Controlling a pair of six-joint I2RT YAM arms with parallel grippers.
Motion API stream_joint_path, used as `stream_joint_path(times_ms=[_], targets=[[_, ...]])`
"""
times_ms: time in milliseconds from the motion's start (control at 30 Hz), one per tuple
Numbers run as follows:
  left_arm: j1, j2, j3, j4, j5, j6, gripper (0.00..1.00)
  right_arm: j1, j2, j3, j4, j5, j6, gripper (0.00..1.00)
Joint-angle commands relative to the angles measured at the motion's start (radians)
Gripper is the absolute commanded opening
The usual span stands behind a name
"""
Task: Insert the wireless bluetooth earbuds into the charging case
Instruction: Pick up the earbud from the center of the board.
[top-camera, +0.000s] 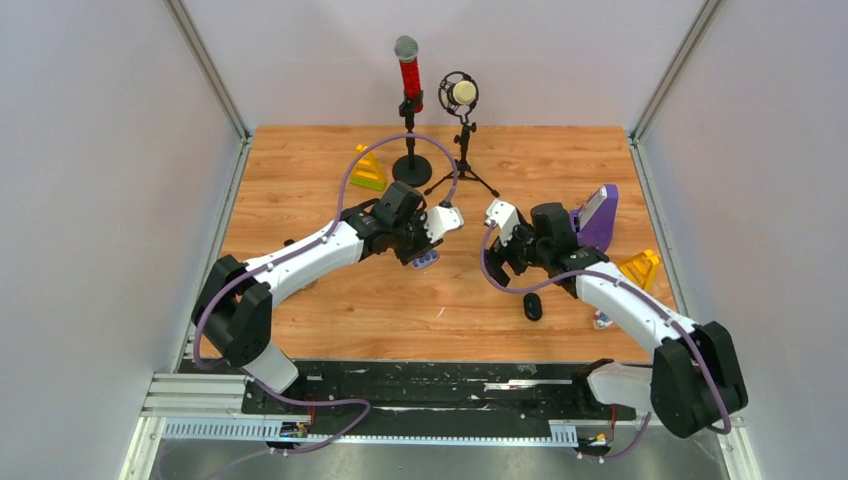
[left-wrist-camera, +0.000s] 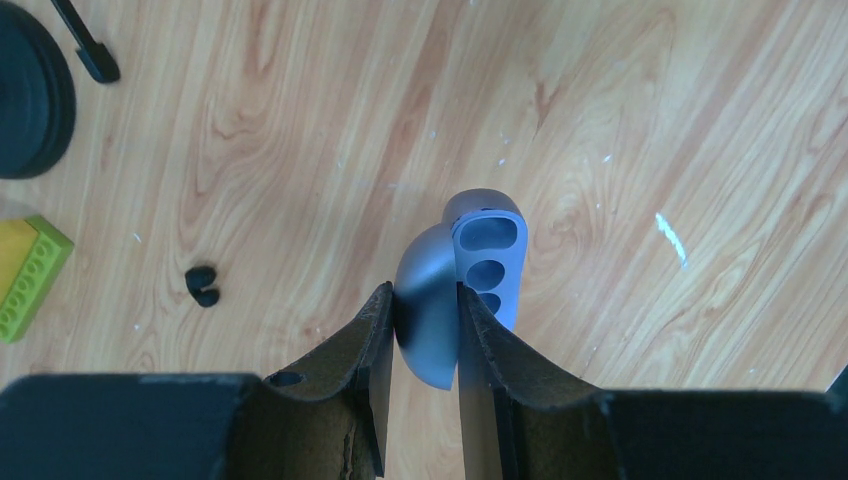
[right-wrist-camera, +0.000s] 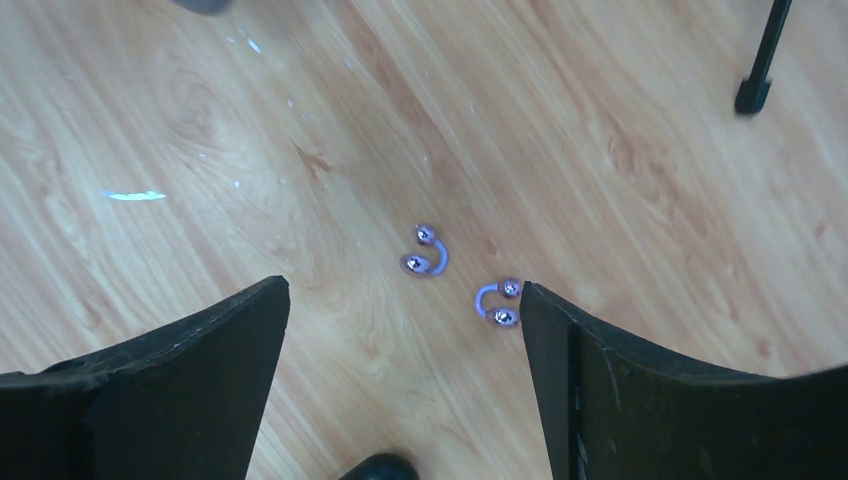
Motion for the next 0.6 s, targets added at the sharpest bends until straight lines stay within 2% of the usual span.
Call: stream_joint_path(times_ms=[0,100,333,433,500,567], targets=[[0.002,0.005,0.031,-0.058,-0.02,0.044,0.0,-0.004,0.067,0.07,0.016,0.113,0.089,0.87],[0.002,-0.015,0.002,-0.046,0.015,0.035,0.0,-0.013,0.11,0.093,0.002,0.138,0.118,0.86],[0.002,-0.043,0.003,-0.064,0.034,0.052,0.0,-0.082,0.264,0.219,-0.097,0.18,0.185,0.73],[0.002,-0.046,0.006,-0.098,0.041,0.068,0.0,-0.103,0.337,0.32,-0.198,0.19,0.176,0.61],[0.002,-0.045,0.001,-0.111,0.042,0.074,0.0,-0.101,0.351,0.352,-0.244,0.171,0.153,0.57],[0.004,-0.051,-0.017,-0.102,0.045,0.076,0.0,-0.102,0.321,0.315,-0.228,0.115,0.136,0.56]])
